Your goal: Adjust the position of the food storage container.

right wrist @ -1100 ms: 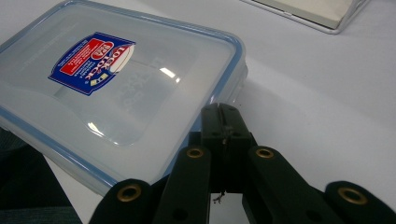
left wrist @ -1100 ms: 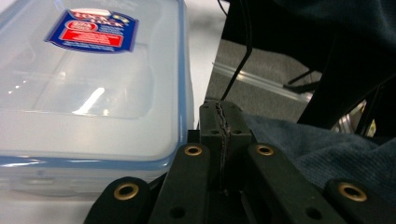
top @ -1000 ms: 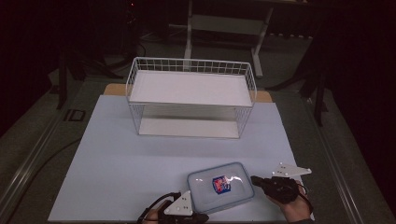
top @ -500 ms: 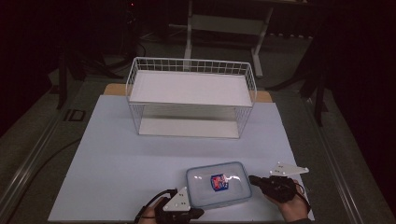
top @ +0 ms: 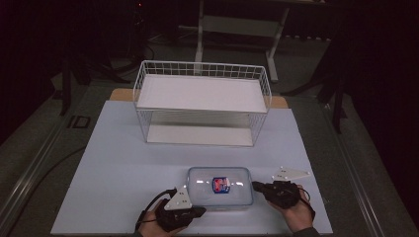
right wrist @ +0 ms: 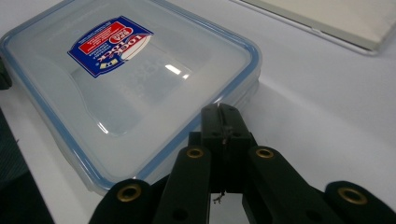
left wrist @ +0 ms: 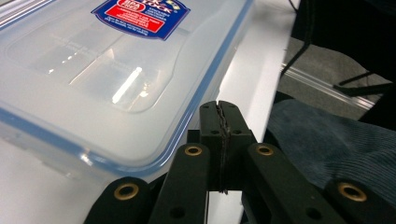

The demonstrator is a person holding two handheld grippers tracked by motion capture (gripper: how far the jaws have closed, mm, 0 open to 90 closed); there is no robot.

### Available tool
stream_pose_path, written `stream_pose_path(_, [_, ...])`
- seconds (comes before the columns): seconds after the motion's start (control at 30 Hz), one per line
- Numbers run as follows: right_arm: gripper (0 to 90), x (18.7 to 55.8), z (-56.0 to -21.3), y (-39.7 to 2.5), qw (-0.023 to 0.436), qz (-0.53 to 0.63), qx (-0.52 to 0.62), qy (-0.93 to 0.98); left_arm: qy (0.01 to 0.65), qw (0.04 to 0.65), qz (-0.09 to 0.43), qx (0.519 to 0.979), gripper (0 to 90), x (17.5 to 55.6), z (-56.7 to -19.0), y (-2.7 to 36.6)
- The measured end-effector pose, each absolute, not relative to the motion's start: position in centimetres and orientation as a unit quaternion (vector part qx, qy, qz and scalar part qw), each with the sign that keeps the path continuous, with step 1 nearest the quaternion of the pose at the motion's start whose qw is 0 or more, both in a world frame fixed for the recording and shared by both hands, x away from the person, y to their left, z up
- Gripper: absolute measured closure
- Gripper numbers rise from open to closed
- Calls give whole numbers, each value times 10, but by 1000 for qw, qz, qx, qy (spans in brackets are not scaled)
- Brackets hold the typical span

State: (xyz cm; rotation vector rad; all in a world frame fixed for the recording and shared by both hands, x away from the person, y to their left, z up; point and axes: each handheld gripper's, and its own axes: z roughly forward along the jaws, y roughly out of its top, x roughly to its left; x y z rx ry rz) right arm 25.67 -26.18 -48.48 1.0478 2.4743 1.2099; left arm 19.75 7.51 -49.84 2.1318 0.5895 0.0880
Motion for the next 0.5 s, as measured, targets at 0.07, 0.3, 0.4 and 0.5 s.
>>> stream_pose_path(0.07, [900, 261, -485, -255, 96, 410, 353, 836, 244, 447, 39, 860, 894, 200, -499, 77])
stream_pose_path(0.3, [900, 277, -486, -229, 95, 416, 346, 836, 266, 438, 59, 857, 894, 209, -497, 88])
stream_pose_path(0.4, [900, 283, -487, -219, 94, 421, 347, 833, 277, 437, 69, 853, 893, 214, -496, 95])
stream_pose_path(0.5, [900, 288, -488, -210, 94, 425, 351, 829, 288, 442, 73, 847, 893, 218, -496, 98])
